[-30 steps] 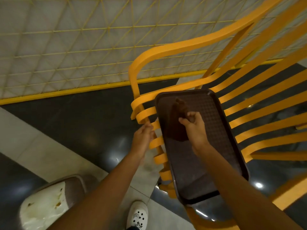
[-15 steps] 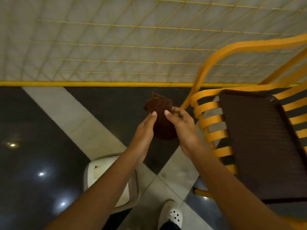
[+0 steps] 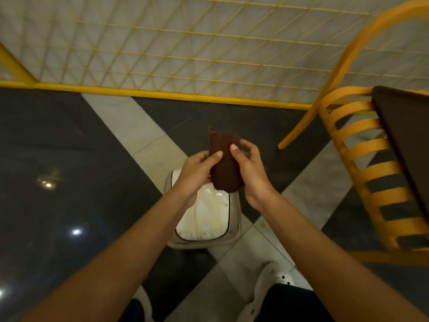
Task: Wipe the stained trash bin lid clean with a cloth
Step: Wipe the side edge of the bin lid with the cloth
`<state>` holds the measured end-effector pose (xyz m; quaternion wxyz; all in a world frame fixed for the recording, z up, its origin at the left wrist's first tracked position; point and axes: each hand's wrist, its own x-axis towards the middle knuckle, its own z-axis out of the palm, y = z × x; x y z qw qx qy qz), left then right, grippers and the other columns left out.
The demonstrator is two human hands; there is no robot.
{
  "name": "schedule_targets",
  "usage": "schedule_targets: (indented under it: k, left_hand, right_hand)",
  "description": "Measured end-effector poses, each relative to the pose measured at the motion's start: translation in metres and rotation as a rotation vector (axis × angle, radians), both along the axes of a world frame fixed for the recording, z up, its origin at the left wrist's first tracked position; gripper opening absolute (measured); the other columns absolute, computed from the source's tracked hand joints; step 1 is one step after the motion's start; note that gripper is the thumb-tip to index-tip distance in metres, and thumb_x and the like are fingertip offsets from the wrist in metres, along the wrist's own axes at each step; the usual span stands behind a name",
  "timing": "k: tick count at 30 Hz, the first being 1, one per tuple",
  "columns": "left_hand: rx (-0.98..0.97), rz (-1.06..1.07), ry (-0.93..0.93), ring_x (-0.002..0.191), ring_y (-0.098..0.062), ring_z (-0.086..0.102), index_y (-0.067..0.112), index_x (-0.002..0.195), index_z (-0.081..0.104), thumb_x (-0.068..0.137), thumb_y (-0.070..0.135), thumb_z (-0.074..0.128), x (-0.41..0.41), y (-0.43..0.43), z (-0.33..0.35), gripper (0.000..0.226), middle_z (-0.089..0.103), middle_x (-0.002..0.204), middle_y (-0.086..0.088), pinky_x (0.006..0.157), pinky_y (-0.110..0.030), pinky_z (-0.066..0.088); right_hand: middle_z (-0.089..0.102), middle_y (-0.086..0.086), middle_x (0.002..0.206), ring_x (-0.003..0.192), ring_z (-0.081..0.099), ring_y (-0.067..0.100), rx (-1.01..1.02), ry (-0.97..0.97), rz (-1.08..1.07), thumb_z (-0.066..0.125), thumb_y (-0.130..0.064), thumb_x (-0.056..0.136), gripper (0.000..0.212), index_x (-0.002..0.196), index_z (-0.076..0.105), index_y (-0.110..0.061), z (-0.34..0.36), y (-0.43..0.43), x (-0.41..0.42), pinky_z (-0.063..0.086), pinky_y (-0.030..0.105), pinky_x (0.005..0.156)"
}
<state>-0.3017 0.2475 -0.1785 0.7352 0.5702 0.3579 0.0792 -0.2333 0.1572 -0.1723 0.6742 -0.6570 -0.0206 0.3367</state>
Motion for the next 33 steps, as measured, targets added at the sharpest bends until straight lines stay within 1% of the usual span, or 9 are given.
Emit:
schedule_targets:
  k: [2, 5, 8, 10, 12, 14, 20, 29, 33]
  left_hand:
    - [-0.029, -0.027, -0.001, 0.090, -0.016, 0.066, 0.013, 0.107, 0.061, 0.092, 0.024, 0.054, -0.010, -0.008, 0.002, 0.020, 0.068, 0.100, -0.005, 0.068, -0.024, 0.055]
    - [-0.019, -0.094, 0.031, 0.099, -0.020, 0.064, 0.011, 0.120, 0.055, 0.092, 0.025, 0.054, -0.019, -0.019, 0.011, 0.031, 0.065, 0.112, -0.010, 0.073, -0.025, 0.055]
    - [0.099, -0.129, 0.069, 0.085, -0.012, 0.064, 0.013, 0.124, 0.052, 0.093, 0.025, 0.052, -0.023, -0.020, 0.017, 0.033, 0.065, 0.102, -0.004, 0.065, -0.018, 0.053]
    - [0.274, -0.053, 0.091, 0.082, -0.007, 0.063, 0.017, 0.123, 0.053, 0.094, 0.027, 0.050, -0.030, -0.009, 0.014, 0.031, 0.065, 0.097, 0.004, 0.068, -0.016, 0.050]
    - [0.469, 0.108, 0.122, 0.098, -0.005, 0.058, 0.020, 0.122, 0.056, 0.095, 0.027, 0.047, -0.043, 0.007, 0.005, 0.030, 0.061, 0.109, 0.010, 0.084, -0.019, 0.044]
    - [0.610, 0.242, 0.165, 0.112, -0.004, 0.048, 0.020, 0.126, 0.054, 0.096, 0.027, 0.044, -0.057, 0.022, -0.010, 0.032, 0.055, 0.123, 0.008, 0.093, -0.019, 0.035]
    - [0.701, 0.123, 0.262, 0.135, -0.018, 0.033, 0.014, 0.137, 0.042, 0.100, 0.029, 0.034, -0.048, 0.027, -0.077, 0.041, 0.040, 0.144, -0.006, 0.112, -0.032, 0.023]
    - [0.924, 0.193, 0.367, 0.117, -0.018, 0.049, 0.018, 0.124, 0.055, 0.099, 0.032, 0.031, -0.034, 0.026, -0.109, 0.038, 0.056, 0.127, -0.001, 0.093, -0.029, 0.038]
    - [0.976, 0.180, 0.373, 0.116, -0.018, 0.051, 0.017, 0.123, 0.057, 0.099, 0.031, 0.032, -0.034, 0.027, -0.111, 0.038, 0.057, 0.125, -0.001, 0.092, -0.034, 0.042]
  right_hand:
    - [0.059, 0.000, 0.112, 0.093, 0.063, 0.013, 0.064, 0.094, 0.044, 0.053, -0.030, 0.093, 0.044, 0.133, 0.034, -0.029, 0.003, -0.011, -0.009, 0.058, 0.028, 0.068]
    - [0.063, 0.010, 0.115, 0.100, 0.064, 0.021, 0.086, 0.142, 0.093, 0.053, -0.022, 0.093, 0.035, 0.127, 0.048, -0.019, 0.007, -0.021, -0.017, 0.056, 0.033, 0.080]
    - [0.065, 0.019, 0.112, 0.100, 0.064, 0.030, 0.042, 0.162, 0.009, 0.054, -0.012, 0.092, 0.024, 0.115, 0.059, -0.008, 0.005, -0.026, -0.015, 0.054, 0.041, 0.085]
    - [0.066, 0.016, 0.104, 0.090, 0.065, 0.028, 0.025, 0.172, -0.084, 0.053, -0.008, 0.092, 0.022, 0.113, 0.059, -0.007, 0.000, -0.030, -0.006, 0.056, 0.040, 0.077]
    - [0.065, 0.010, 0.100, 0.085, 0.064, 0.022, -0.049, 0.135, -0.166, 0.052, -0.010, 0.092, 0.023, 0.115, 0.058, -0.011, -0.009, -0.035, 0.008, 0.056, 0.036, 0.071]
    - [0.062, 0.005, 0.104, 0.093, 0.061, 0.022, -0.170, 0.076, -0.215, 0.051, -0.013, 0.094, 0.026, 0.119, 0.056, -0.017, -0.025, -0.038, 0.023, 0.053, 0.040, 0.080]
    - [0.060, 0.004, 0.112, 0.108, 0.056, 0.025, -0.373, -0.030, -0.220, 0.052, -0.016, 0.093, 0.033, 0.126, 0.054, -0.018, -0.076, -0.033, 0.033, 0.045, 0.046, 0.098]
    - [0.060, 0.010, 0.121, 0.112, 0.055, 0.027, -0.499, -0.172, -0.045, 0.049, -0.027, 0.095, 0.036, 0.128, 0.053, -0.013, -0.112, -0.029, 0.031, 0.044, 0.039, 0.099]
    - [0.061, 0.007, 0.120, 0.109, 0.056, 0.025, -0.395, -0.001, -0.099, 0.049, -0.030, 0.095, 0.035, 0.127, 0.055, -0.019, -0.127, -0.021, 0.024, 0.046, 0.046, 0.098]
